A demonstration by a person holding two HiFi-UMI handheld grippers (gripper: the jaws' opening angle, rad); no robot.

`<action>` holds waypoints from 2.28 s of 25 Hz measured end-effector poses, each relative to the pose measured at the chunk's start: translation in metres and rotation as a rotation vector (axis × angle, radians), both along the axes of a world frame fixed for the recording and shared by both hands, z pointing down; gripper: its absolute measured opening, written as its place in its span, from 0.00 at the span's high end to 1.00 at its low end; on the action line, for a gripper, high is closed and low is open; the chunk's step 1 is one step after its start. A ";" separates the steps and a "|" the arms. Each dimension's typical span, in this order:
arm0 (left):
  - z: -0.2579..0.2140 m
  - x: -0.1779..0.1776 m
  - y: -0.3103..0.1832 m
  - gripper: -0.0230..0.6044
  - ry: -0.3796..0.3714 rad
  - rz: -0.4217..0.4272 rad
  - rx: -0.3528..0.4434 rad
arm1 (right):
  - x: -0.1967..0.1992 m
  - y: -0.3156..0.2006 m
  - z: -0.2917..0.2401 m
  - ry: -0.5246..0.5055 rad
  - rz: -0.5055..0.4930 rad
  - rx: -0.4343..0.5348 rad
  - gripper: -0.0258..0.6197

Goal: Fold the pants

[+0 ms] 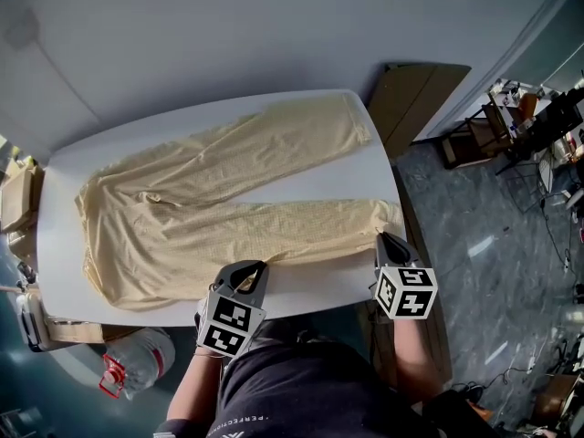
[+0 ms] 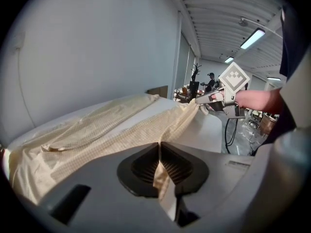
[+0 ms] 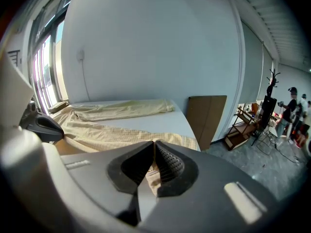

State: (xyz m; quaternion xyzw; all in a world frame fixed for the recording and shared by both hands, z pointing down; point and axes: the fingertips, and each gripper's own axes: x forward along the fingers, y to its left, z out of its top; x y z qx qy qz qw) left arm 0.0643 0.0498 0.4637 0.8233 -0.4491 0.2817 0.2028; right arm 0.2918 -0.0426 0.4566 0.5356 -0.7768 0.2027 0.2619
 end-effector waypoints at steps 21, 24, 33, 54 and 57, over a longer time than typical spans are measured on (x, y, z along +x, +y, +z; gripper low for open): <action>-0.044 -0.043 -0.111 0.94 -0.014 -0.195 0.000 | -0.057 -0.132 -0.062 -0.062 -0.233 0.069 0.94; -0.050 -0.048 -0.131 0.94 0.006 -0.224 -0.013 | -0.065 -0.155 -0.071 -0.063 -0.285 0.077 0.94; -0.063 -0.075 -0.193 0.94 -0.091 -0.246 -0.012 | -0.091 -0.212 -0.084 -0.054 -0.373 0.066 0.93; 0.000 -0.135 -0.311 0.93 -0.132 -0.346 -0.106 | -0.151 -0.337 -0.018 -0.069 -0.419 0.006 0.92; 0.013 -0.139 -0.315 0.93 -0.144 -0.357 -0.119 | -0.155 -0.344 -0.003 -0.070 -0.414 -0.012 0.92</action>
